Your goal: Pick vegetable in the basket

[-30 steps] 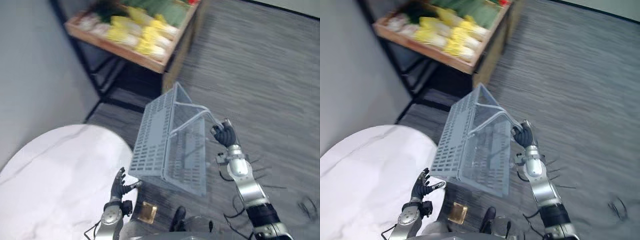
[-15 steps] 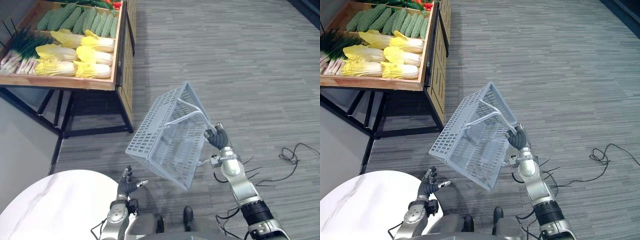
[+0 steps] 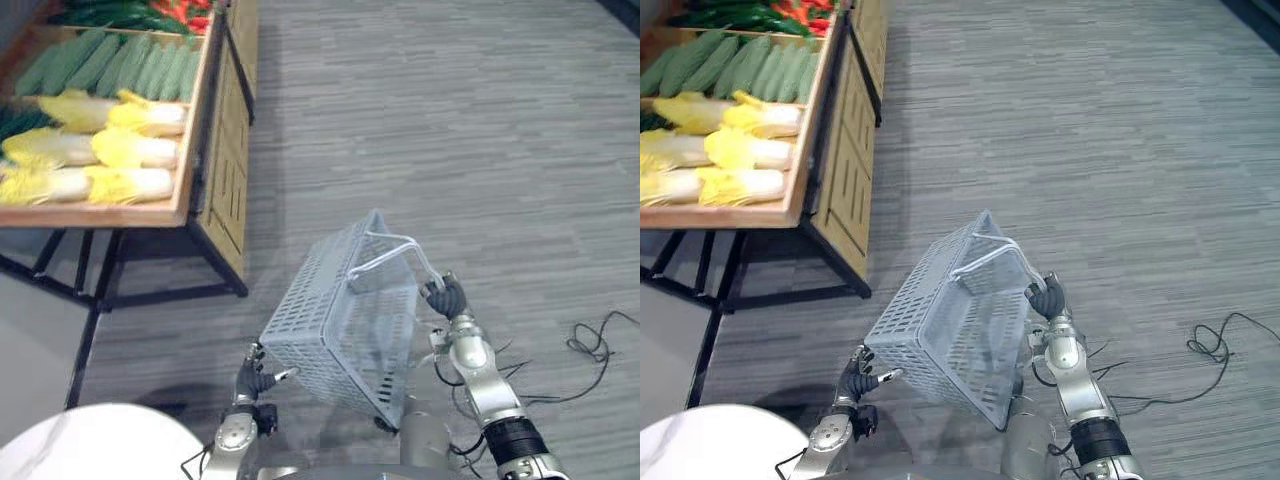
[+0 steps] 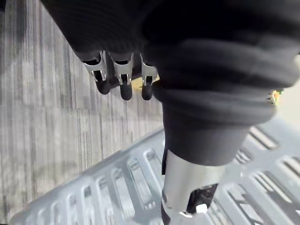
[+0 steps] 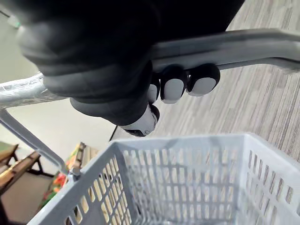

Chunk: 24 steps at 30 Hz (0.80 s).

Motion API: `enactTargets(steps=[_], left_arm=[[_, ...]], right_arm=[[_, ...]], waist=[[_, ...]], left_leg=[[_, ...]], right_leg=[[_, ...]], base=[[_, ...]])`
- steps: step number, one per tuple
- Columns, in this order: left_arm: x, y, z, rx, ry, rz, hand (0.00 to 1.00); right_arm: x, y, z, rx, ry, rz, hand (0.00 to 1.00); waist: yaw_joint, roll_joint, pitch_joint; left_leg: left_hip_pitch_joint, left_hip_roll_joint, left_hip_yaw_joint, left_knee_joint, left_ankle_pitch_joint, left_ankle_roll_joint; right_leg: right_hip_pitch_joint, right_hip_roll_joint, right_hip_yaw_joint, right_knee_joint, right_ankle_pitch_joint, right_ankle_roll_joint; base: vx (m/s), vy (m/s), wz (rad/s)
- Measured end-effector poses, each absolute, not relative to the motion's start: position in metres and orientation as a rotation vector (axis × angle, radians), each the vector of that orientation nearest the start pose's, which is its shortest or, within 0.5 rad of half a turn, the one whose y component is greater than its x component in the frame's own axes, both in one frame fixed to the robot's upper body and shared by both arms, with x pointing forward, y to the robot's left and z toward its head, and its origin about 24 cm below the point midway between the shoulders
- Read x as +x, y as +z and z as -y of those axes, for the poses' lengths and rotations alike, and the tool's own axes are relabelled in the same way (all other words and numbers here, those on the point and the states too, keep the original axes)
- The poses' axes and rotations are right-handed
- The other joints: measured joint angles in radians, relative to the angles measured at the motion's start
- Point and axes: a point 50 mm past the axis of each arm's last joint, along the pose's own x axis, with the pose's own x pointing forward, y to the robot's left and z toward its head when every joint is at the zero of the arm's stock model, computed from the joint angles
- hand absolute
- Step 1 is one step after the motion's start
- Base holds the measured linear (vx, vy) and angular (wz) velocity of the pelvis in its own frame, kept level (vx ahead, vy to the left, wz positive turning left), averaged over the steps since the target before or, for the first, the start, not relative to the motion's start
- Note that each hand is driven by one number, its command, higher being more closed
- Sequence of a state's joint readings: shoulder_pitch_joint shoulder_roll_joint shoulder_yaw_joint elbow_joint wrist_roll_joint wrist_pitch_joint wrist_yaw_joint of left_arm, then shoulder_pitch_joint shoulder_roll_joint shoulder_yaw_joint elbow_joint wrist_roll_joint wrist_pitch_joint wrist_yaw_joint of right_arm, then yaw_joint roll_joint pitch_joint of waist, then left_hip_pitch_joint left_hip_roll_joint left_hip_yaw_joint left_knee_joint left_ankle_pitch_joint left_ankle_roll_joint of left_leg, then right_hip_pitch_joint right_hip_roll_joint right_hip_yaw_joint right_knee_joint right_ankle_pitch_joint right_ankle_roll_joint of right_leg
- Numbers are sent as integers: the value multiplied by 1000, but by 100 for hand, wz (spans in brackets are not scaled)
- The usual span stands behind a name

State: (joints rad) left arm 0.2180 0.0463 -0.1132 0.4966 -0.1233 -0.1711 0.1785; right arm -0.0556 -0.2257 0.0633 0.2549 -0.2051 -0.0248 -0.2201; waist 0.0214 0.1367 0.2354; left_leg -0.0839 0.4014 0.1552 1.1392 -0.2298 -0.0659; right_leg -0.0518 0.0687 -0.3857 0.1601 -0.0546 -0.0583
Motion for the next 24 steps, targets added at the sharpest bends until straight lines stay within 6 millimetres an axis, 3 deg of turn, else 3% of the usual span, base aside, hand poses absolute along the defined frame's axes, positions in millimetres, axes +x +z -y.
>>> enactTargets(steps=[2,4,5,7,8,9,10,11,12,13,14,15,16,17,18,19,20,21,22,24], left_arm=[[157,-94,-164,-20,200,-543,0],[161,-87,-172,-27,242,-506,0],[165,-81,-178,-25,278,-476,0],[168,-71,-188,-21,334,-423,0],[167,-64,-194,-15,363,-392,0],[167,-59,-199,-11,388,-367,0],[168,-55,-205,0,419,-348,0],[173,-46,-210,-3,459,-300,0],[176,-36,-214,-9,493,-250,0],[176,-33,-216,-10,512,-236,0],[173,-33,-219,-3,547,-237,0],[170,-34,-223,30,564,-243,0],[170,-33,-224,44,570,-239,0],[170,-30,-227,58,586,-228,0],[170,-26,-231,77,613,-211,0],[169,-21,-235,97,642,-191,0],[169,-19,-235,104,649,-179,0],[171,-16,-236,111,659,-163,0],[171,-16,-235,110,657,-162,0],[175,-14,-231,103,644,-153,0]], right_arm=[[255,7,204,-456,-198,-132,100],[255,15,218,-437,-258,-106,100],[255,17,228,-416,-295,-107,100],[254,18,235,-394,-322,-108,100],[253,16,239,-385,-335,-120,100],[251,12,243,-380,-352,-141,100],[249,4,244,-366,-360,-173,100],[248,-1,245,-366,-363,-198,100],[248,-4,246,-362,-368,-215,100],[247,-9,247,-360,-370,-240,100],[243,-21,248,-354,-375,-296,100],[236,-30,250,-340,-388,-343,100],[232,-33,251,-339,-392,-359,100],[227,-36,253,-340,-395,-375,100],[222,-40,254,-341,-400,-393,100],[216,-44,255,-342,-402,-412,100],[213,-46,255,-345,-402,-422,100],[206,-51,256,-346,-401,-440,100],[205,-52,256,-345,-398,-445,100],[199,-55,256,-341,-388,-459,100]], waist=[[23,-32,13],[38,-43,22],[50,-39,26],[51,-44,29],[51,-40,26],[56,-26,16],[67,-41,8],[76,-71,-3],[77,-80,-4],[80,-82,-3],[84,-81,-3],[80,-83,-5],[74,-87,-7],[64,-90,-6],[51,-90,-6],[47,-87,-7],[47,-86,-7],[47,-83,-9],[45,-80,-10],[17,-66,-17]], left_leg=[[-87,-42,33,56,-27,42],[-204,-107,68,-45,-52,36],[-262,-141,87,-177,-54,39],[-292,-203,132,-460,-27,5],[-289,-226,199,-651,35,-17],[-273,-227,250,-724,165,65],[-254,-243,288,-721,163,179],[-258,-269,326,-699,136,225],[-258,-283,331,-666,79,265],[-248,-288,334,-651,52,272],[-198,-300,325,-651,4,253],[-137,-332,284,-674,-24,240],[-106,-354,260,-691,-33,239],[-57,-384,222,-720,-41,240],[11,-411,162,-763,-43,240],[73,-423,107,-802,-42,240],[100,-425,82,-818,-42,240],[153,-428,6,-849,-42,239],[168,-427,-29,-856,-42,239],[195,-411,-162,-853,-52,220]], right_leg=[[115,-5,33,-65,-12,-8],[175,-26,52,-110,-37,9],[207,-35,61,-125,-55,27],[253,-67,58,-129,-96,63],[285,-76,56,-133,-126,92],[315,-74,60,-137,-152,120],[338,-95,57,-140,-166,135],[345,-134,44,-142,-161,153],[353,-151,30,-124,-141,189],[349,-163,31,-76,-142,198],[305,-204,31,120,-149,228],[235,-263,36,387,-102,285],[194,-288,41,520,-88,290],[143,-314,45,681,-99,271],[87,-327,45,812,-128,222],[39,-326,29,843,-157,174],[12,-325,19,833,-171,154],[-60,-307,1,763,-203,105],[-91,-291,10,718,-212,91],[-188,-192,153,468,-214,109]], base=[[585,-173,-25],[492,-27,-32],[486,62,-23],[559,139,-9],[531,171,-1],[578,183,-1],[604,179,6],[730,222,24],[596,194,27],[583,229,31],[581,272,45],[579,269,67],[588,216,99],[594,129,127],[701,101,156],[565,46,134],[625,-21,136],[503,-61,109],[489,-91,135],[470,-188,172]])
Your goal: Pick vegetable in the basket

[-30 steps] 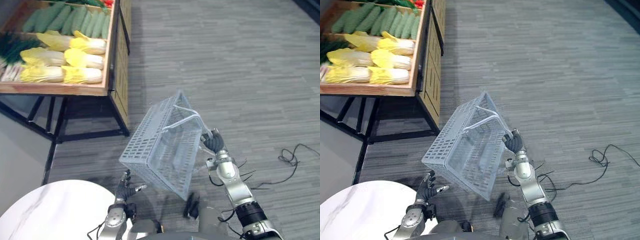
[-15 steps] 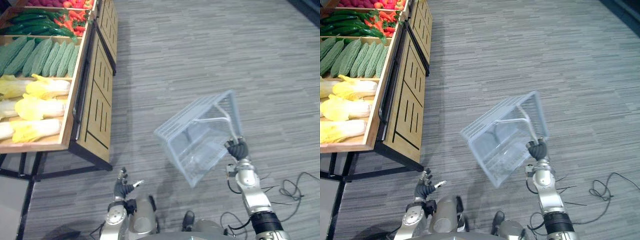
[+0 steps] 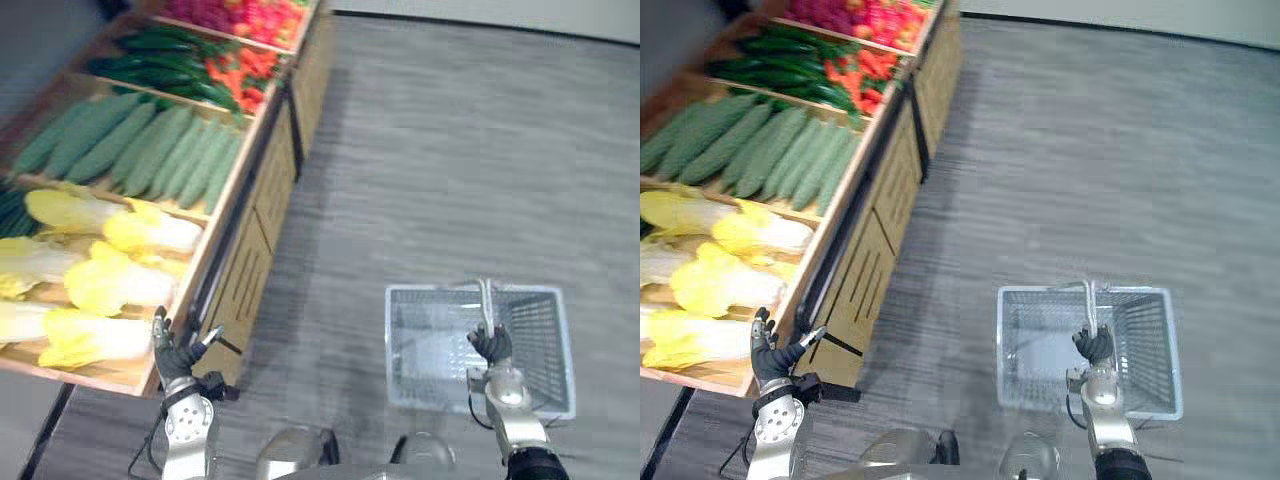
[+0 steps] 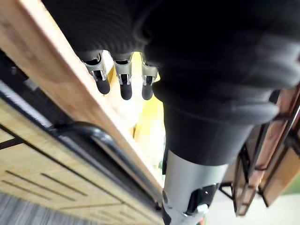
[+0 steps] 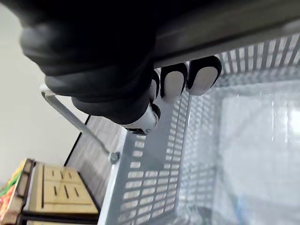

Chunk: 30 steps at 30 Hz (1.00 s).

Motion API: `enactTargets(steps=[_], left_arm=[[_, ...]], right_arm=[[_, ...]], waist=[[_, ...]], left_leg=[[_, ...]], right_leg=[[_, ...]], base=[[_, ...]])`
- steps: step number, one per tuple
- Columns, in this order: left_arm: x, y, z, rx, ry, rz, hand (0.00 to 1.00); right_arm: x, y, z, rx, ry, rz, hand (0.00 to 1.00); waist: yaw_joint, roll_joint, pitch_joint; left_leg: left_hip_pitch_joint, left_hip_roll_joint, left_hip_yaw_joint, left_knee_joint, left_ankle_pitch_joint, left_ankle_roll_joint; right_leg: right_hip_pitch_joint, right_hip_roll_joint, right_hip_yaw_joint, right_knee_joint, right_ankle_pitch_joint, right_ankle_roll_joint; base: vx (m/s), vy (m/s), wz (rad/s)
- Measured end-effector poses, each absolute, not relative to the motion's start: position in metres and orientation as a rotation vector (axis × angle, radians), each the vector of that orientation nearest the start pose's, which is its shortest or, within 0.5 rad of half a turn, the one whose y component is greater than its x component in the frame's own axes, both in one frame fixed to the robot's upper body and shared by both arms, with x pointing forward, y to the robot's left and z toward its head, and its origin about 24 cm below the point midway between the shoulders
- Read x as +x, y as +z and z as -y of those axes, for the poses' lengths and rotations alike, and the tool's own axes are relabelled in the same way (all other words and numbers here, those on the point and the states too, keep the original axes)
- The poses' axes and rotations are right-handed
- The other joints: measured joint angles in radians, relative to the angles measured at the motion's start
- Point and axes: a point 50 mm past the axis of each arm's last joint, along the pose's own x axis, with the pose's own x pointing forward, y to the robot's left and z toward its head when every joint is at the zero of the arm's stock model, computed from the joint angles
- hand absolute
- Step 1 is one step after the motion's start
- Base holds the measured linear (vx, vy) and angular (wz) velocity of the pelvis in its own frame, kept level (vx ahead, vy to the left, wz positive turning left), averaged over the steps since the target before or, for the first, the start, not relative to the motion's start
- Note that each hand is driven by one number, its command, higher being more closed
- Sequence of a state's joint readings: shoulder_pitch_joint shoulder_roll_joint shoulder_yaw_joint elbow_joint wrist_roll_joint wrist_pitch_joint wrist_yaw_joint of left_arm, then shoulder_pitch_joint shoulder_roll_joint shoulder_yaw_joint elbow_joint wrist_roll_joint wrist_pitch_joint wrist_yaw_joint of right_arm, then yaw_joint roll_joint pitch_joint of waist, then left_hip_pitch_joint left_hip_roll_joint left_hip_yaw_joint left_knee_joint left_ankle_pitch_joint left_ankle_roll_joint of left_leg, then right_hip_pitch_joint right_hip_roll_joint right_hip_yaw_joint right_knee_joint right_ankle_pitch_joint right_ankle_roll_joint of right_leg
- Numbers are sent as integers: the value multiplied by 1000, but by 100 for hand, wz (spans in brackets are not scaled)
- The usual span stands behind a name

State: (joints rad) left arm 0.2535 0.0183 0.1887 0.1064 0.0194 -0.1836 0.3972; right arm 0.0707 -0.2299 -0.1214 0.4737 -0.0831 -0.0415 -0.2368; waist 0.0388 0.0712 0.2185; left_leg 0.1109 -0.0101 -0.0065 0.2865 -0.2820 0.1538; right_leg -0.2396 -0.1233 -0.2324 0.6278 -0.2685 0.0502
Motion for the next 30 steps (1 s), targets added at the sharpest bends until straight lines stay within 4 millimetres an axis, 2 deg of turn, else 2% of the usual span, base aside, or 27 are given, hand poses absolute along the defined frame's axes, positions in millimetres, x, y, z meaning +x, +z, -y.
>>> enactTargets(steps=[1,2,3,4,5,6,7,8,9,10,11,12,14,15,16,17,18,20,22,24,25,26,27,28,29,30], left_arm=[[178,-13,-228,102,634,-146,0],[180,-13,-226,103,622,-145,0],[181,-12,-226,126,607,-139,0],[180,-13,-227,146,590,-142,0],[181,-21,-214,127,553,-181,0],[177,-22,-208,113,547,-184,0],[179,-20,-205,100,546,-173,0],[182,-17,-201,76,549,-157,0],[183,-13,-199,68,541,-140,0],[182,-13,-199,68,533,-137,0],[183,-9,-199,69,531,-122,0],[183,-8,-200,71,531,-113,0],[185,-3,-200,68,530,-89,0],[190,2,-198,64,519,-63,0],[192,5,-196,62,512,-50,0],[194,10,-196,67,503,-22,0],[198,14,-199,94,492,0,0],[200,18,-204,134,481,18,0],[198,17,-202,150,464,13,0],[199,16,-197,150,434,10,0],[200,16,-193,162,398,11,0],[200,17,-193,177,380,14,0],[202,19,-196,217,356,24,0],[204,20,-196,248,328,31,0],[204,20,-197,264,316,32,0],[206,19,-196,280,302,31,0]], right_arm=[[196,-55,258,-329,-399,-453,100],[196,-55,258,-317,-410,-448,100],[191,-56,259,-299,-431,-445,100],[187,-58,258,-289,-436,-454,100],[185,-59,264,-299,-443,-467,100],[187,-55,263,-289,-442,-447,100],[186,-55,262,-285,-440,-441,100],[185,-56,259,-272,-439,-443,100],[182,-60,254,-244,-440,-457,100],[179,-62,253,-232,-444,-467,100],[174,-66,252,-220,-449,-483,100],[171,-68,256,-209,-470,-489,100],[167,-70,265,-190,-525,-499,100],[160,-75,275,-183,-576,-529,100],[156,-76,279,-180,-596,-542,100],[149,-82,282,-165,-624,-574,100],[144,-87,280,-151,-631,-602,100],[144,-91,275,-131,-629,-615,100],[138,-97,277,-115,-639,-653,100],[135,-97,282,-101,-674,-661,100],[136,-94,289,-98,-698,-649,100],[138,-93,290,-94,-697,-642,100],[142,-94,287,-86,-688,-639,100],[143,-95,283,-79,-670,-639,100],[144,-96,281,-77,-659,-640,100],[144,-97,278,-75,-637,-645,100]], waist=[[-15,2,0],[-25,-1,-1],[-22,-25,-7],[-21,-47,-15],[-15,1,-25],[-6,29,-44],[-3,32,-43],[8,41,-42],[18,28,-36],[32,21,-34],[40,6,-32],[37,-2,-31],[33,-4,-30],[25,-4,-30],[17,0,-32],[-5,-4,-32],[-7,-19,-28],[-6,-49,-18],[-16,-70,-16],[-29,-72,-15],[-42,-78,-15],[-49,-81,-14],[-66,-83,-13],[-80,-84,-12],[-82,-84,-12],[-83,-83,-13]], left_leg=[[12,8,-63,12,-17,-35],[17,9,-91,23,-32,-66],[28,-2,-135,51,-70,-128],[37,-11,-149,67,-88,-155],[31,40,-178,101,-97,-180],[-1,76,-177,150,-68,-227],[-23,88,-158,189,-47,-241],[-72,126,-83,301,2,-256],[-145,191,17,433,38,-253],[-160,219,83,466,28,-247],[-182,258,197,486,11,-218],[-212,275,290,460,-2,-197],[-243,284,414,366,-2,-190],[-245,295,565,251,25,-181],[-244,299,618,210,71,-162],[-236,283,664,157,83,-133],[-227,241,640,110,80,-129],[-217,206,625,79,79,-125],[-183,143,580,35,66,-106],[-152,102,547,14,57,-92],[-122,66,523,-9,42,-80],[-113,60,515,-11,38,-78],[-102,57,487,-16,33,-77],[-81,56,471,-33,37,-82],[-68,56,467,-44,39,-84],[-45,56,457,-58,42,-89]], right_leg=[[-33,42,118,-149,42,38],[-34,53,169,-229,82,55],[-25,48,235,-377,207,74],[-28,34,257,-376,313,52],[-20,50,190,-304,279,18],[9,49,122,-314,250,0],[36,48,90,-331,232,-14],[92,56,33,-370,224,-26],[169,59,-9,-418,221,-40],[205,59,-29,-444,221,-41],[263,55,-78,-494,224,-45],[298,45,-124,-526,224,-45],[313,32,-181,-549,222,-43],[325,16,-239,-558,210,-25],[332,13,-262,-557,202,-15],[349,3,-303,-550,176,4],[351,-21,-326,-531,164,16],[356,-48,-347,-511,153,32],[353,-125,-385,-376,121,77],[322,-201,-385,-190,104,81],[228,-276,-300,37,128,28],[186,-283,-235,105,122,9],[127,-245,-114,161,86,25],[89,-197,-36,147,55,36],[74,-173,-8,119,42,42],[53,-125,30,35,34,39]], base=[[575,-269,192],[499,-264,198],[412,-305,159],[482,-358,172],[551,-422,145],[431,-315,139],[413,-336,137],[355,-303,145],[319,-273,133],[266,-228,120],[225,-184,106],[208,-156,105],[155,-39,93],[120,11,100],[128,62,128],[139,149,113],[159,183,97],[103,151,50],[147,194,67],[161,215,71],[126,160,57],[148,139,57],[139,56,61],[156,37,59],[176,19,40],[141,-1,23]])
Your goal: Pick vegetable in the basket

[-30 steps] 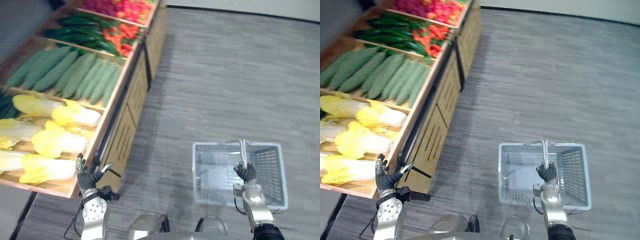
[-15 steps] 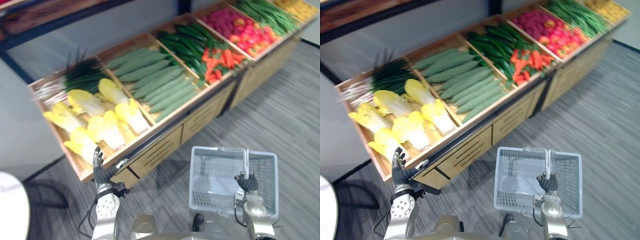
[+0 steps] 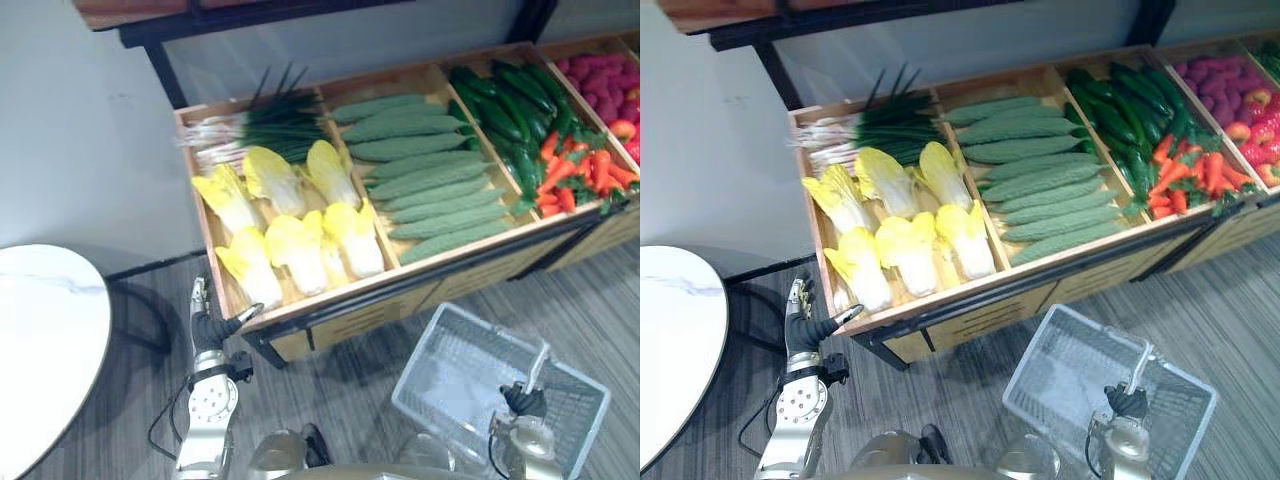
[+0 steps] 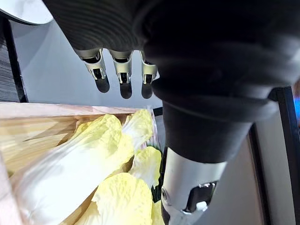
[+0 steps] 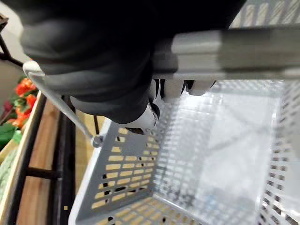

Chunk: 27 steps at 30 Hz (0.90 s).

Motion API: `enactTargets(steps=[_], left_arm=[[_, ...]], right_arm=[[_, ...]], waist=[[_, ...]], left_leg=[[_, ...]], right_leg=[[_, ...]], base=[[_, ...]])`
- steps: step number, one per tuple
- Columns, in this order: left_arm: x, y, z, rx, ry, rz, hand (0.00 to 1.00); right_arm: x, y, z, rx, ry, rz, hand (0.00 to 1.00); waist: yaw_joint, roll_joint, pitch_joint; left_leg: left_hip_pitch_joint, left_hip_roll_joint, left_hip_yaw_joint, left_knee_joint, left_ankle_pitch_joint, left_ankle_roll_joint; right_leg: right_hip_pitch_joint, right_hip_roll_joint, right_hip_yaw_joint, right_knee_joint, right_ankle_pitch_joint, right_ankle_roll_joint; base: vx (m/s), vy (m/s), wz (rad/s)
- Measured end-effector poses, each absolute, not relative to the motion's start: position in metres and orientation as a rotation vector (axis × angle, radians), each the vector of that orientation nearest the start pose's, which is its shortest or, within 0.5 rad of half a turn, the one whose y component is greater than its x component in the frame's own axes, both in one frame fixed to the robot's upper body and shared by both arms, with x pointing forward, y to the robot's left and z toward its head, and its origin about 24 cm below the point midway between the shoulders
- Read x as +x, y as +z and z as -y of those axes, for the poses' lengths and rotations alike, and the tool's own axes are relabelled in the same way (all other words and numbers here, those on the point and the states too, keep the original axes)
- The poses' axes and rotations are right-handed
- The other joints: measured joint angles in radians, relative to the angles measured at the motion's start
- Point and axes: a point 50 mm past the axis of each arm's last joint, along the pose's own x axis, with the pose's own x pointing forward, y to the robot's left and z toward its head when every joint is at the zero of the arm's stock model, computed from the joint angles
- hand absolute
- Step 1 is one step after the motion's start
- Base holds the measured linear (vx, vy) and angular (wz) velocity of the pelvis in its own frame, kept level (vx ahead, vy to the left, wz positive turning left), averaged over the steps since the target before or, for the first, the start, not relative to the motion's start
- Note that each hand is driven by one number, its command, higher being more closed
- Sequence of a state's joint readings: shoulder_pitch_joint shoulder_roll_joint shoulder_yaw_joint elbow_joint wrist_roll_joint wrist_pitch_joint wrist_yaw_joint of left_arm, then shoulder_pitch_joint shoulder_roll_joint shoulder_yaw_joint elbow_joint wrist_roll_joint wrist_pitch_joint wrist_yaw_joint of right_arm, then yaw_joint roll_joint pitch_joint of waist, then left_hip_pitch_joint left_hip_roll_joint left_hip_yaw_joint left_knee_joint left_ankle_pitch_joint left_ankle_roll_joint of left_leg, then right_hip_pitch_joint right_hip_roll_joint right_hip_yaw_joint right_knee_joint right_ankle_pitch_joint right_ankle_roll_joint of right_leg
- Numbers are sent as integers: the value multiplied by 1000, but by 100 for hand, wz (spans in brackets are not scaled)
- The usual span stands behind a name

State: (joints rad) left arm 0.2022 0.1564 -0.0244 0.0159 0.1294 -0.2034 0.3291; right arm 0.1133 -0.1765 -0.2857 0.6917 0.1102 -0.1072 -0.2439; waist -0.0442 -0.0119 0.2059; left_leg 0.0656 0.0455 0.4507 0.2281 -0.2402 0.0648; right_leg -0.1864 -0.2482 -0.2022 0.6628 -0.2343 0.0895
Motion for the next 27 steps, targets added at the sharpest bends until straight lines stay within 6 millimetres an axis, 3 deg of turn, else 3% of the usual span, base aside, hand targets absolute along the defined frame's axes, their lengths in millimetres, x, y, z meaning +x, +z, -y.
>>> enactTargets(steps=[2,3,4,5,8,12,17,27], left_arm=[[216,21,-191,295,262,46,0],[219,22,-191,307,254,51,0],[223,22,-190,324,243,58,0],[226,20,-183,313,229,50,0],[233,26,-174,314,206,86,0],[242,33,-158,305,141,123,0],[244,28,-149,319,100,107,0],[236,-16,-149,577,134,-111,0]], right_arm=[[135,-101,282,-67,-675,-677,100],[127,-104,284,-66,-692,-699,100],[118,-107,286,-72,-701,-720,100],[112,-108,292,-79,-719,-738,100],[113,-108,292,-77,-705,-740,100],[111,-111,288,-64,-682,-752,100],[113,-113,280,-61,-650,-756,100],[120,-114,261,-31,-600,-735,100]], waist=[[-13,-1,-1],[-30,-15,-2],[-48,-31,3],[-54,-10,-2],[-54,11,-10],[-55,17,-12],[-53,24,-14],[-52,24,-16]], left_leg=[[4,-6,-39,-4,7,-11],[2,-18,-69,0,12,-19],[12,-31,-97,2,12,-27],[20,-16,-117,-6,18,-48],[27,19,-116,-44,23,-73],[78,44,-114,-99,43,-103],[74,41,-109,-123,51,-102],[58,36,-91,-147,66,-118]], right_leg=[[-14,74,63,-175,9,13],[-3,99,86,-275,66,0],[6,111,104,-331,162,-12],[28,124,93,-343,169,-23],[47,171,93,-420,190,-44],[127,216,92,-549,247,-60],[162,228,100,-665,320,-63],[169,235,121,-756,386,-73]], base=[[187,-61,60],[205,-106,94],[270,-148,77],[247,-151,26],[157,-125,-19],[68,-79,-10],[-58,-3,-7],[-81,-34,-7]])
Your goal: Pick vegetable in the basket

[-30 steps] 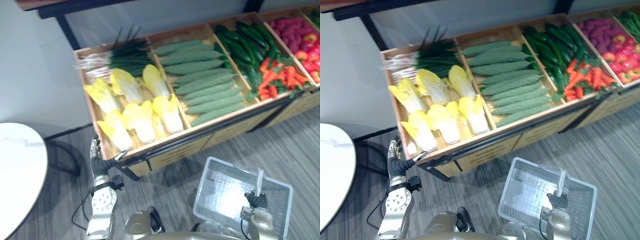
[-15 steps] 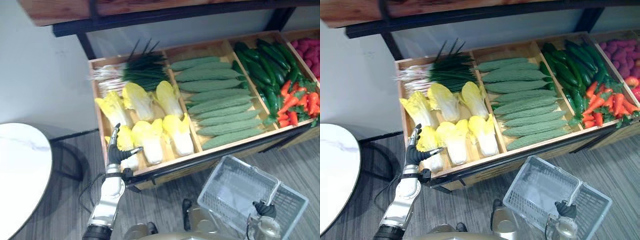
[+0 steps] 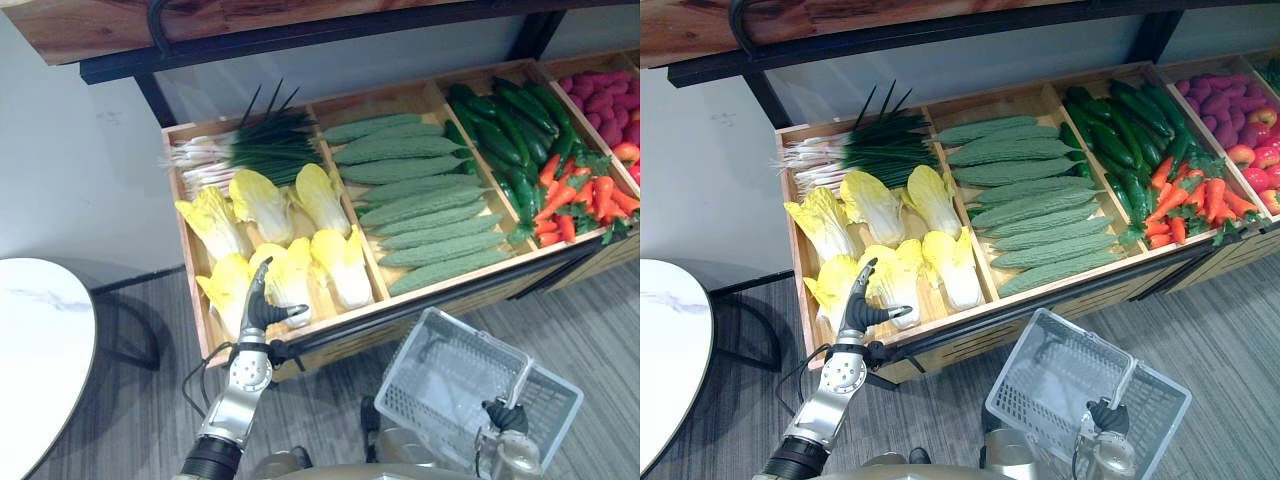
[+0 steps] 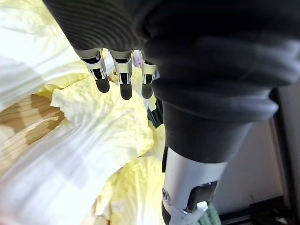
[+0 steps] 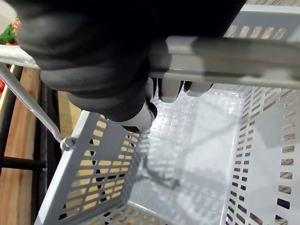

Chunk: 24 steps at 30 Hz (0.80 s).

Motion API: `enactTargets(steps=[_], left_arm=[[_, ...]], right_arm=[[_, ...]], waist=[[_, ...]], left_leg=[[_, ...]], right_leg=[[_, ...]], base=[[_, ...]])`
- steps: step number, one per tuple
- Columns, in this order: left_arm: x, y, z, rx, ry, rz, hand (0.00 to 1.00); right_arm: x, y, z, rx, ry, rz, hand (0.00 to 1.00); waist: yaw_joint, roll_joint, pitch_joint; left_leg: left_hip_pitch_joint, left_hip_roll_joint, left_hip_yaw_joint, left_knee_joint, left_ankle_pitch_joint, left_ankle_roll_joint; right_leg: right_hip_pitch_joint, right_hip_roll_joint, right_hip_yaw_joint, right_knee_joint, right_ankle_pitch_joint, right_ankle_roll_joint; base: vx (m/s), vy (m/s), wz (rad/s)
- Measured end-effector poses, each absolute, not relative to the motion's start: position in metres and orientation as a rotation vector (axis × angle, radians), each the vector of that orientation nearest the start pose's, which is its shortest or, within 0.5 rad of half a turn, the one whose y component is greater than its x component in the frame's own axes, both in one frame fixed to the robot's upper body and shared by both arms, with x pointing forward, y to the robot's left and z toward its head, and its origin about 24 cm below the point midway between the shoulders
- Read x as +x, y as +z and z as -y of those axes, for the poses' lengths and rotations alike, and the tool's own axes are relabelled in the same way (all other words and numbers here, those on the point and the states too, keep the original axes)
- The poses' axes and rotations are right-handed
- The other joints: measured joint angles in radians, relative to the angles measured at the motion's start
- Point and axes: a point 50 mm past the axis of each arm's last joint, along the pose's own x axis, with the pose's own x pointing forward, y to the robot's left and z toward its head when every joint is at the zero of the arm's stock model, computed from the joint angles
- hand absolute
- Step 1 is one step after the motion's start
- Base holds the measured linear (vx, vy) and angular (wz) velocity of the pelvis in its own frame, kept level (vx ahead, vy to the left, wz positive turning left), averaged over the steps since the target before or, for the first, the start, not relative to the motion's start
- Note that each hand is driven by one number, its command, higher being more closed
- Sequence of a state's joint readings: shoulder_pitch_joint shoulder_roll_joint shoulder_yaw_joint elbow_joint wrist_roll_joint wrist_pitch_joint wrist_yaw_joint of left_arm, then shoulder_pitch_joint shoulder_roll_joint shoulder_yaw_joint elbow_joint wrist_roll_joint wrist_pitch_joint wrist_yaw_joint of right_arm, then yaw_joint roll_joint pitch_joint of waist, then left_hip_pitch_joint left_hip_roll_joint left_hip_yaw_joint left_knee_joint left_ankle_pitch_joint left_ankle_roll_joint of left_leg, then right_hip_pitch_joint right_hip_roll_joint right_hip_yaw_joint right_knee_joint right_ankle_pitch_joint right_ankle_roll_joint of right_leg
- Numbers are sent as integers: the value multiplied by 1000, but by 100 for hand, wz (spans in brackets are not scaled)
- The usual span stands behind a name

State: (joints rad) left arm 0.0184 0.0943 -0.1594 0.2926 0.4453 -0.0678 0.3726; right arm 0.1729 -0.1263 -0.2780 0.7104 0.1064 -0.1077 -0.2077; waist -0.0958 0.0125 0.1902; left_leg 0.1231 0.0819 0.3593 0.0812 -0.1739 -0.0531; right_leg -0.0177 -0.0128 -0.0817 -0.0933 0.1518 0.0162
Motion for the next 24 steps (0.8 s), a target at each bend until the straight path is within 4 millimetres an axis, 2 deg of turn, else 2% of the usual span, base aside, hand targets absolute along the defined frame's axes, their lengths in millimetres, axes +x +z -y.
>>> enactTargets(steps=[4,6,8,11,12,16,21,24], left_arm=[[233,-29,-152,643,144,-164,0],[247,-25,-150,661,137,-142,0],[261,-21,-151,687,141,-126,0],[288,-4,-159,725,204,-77,0],[293,2,-161,736,220,-51,100],[303,11,-161,745,259,-13,100],[327,39,-180,809,315,40,100],[332,49,-185,805,340,59,100]], right_arm=[[122,-112,256,-35,-572,-721,100],[127,-110,255,-37,-555,-704,100],[135,-105,251,-42,-524,-670,100],[148,-100,247,-44,-493,-630,100],[151,-97,246,-45,-488,-616,100],[156,-94,245,-46,-473,-592,100],[170,-88,240,-38,-439,-535,100],[173,-85,240,-30,-432,-519,100]], waist=[[-1,-7,4],[2,-21,9],[0,-20,10],[-5,-39,36],[-9,-43,43],[-14,-47,57],[-27,-70,91],[-28,-78,103]], left_leg=[[-11,5,6,0,1,-3],[-42,6,14,6,1,-4],[-66,6,32,11,1,-3],[-101,9,54,34,1,-3],[-116,10,56,43,1,-3],[-141,12,56,61,-2,-1],[-180,16,57,99,-9,-2],[-196,16,62,107,-9,-1]], right_leg=[[-13,6,7,-5,4,-1],[-43,7,16,-5,7,2],[-74,9,32,-5,15,2],[-114,12,52,0,29,-4],[-129,12,55,3,29,-3],[-147,9,56,8,30,-3],[-166,1,57,3,38,6],[-180,-2,54,2,38,6]], base=[[-22,-19,-5],[-24,-11,-9],[-27,-9,-25],[-21,-6,-25],[-24,0,-11],[-25,7,3],[-73,-13,0],[-65,-13,-6]])
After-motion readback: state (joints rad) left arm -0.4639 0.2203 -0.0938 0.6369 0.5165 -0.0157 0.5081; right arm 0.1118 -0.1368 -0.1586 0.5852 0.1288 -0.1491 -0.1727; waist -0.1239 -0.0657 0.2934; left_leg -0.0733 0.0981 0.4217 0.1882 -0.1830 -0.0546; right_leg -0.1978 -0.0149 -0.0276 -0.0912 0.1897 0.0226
